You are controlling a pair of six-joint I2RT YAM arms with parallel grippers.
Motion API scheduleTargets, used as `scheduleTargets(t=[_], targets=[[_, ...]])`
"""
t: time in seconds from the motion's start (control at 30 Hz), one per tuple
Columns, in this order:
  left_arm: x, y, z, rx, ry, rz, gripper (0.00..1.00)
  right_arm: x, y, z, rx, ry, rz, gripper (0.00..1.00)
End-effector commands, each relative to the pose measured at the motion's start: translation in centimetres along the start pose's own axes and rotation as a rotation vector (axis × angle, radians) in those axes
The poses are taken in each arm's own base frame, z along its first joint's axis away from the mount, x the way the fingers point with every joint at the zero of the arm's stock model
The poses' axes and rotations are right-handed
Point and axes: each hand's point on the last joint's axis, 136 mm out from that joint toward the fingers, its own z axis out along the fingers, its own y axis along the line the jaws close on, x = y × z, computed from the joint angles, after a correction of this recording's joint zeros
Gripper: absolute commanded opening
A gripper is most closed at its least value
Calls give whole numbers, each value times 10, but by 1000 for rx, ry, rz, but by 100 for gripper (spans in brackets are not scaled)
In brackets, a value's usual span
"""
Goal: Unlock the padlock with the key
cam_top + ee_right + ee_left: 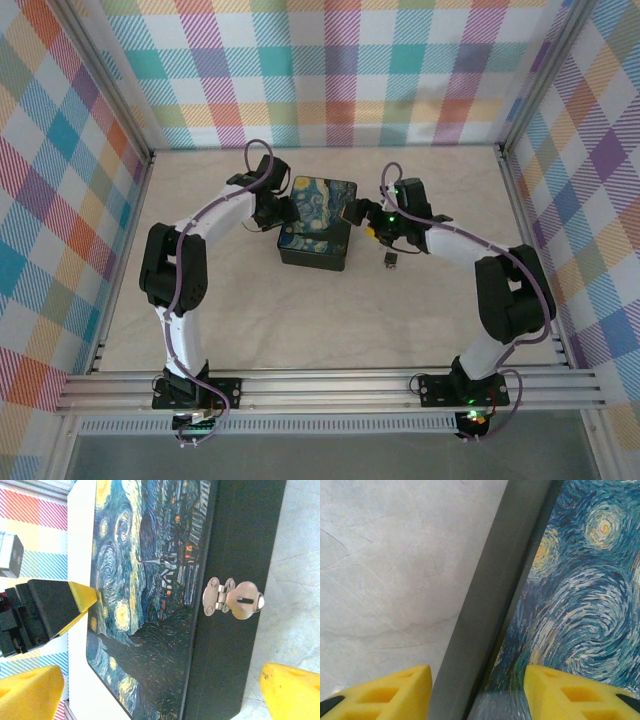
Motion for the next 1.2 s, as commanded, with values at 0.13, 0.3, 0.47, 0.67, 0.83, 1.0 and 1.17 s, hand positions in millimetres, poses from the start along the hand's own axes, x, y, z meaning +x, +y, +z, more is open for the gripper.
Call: scheduleTargets(t=[0.13,0.3,0.47,0.67,0.83,1.0,1.17], targets=[[42,52,31,-199,155,-24,52,3,-4,-18,26,5,-34,100],[21,28,2,-85,71,-7,52,-2,-26,-37,133,-34,-78,100],[-11,10,-41,2,-109,82,56,-13,-42,-72,273,-128,-199,100],[-45,61,-70,-66,-348,11,100,-36,-69,-132,454,-301,-342,100],[-61,109,-80,-146,-633,57,100,-48,-83,-157,519,-488,-438,100],[-49,144,-82,-250,-779,232,100,-53,-115,-174,635,-595,-510,100],[-27,175,-51,-269,-771,213,100,-46,-154,-159,646,-559,-458,100]])
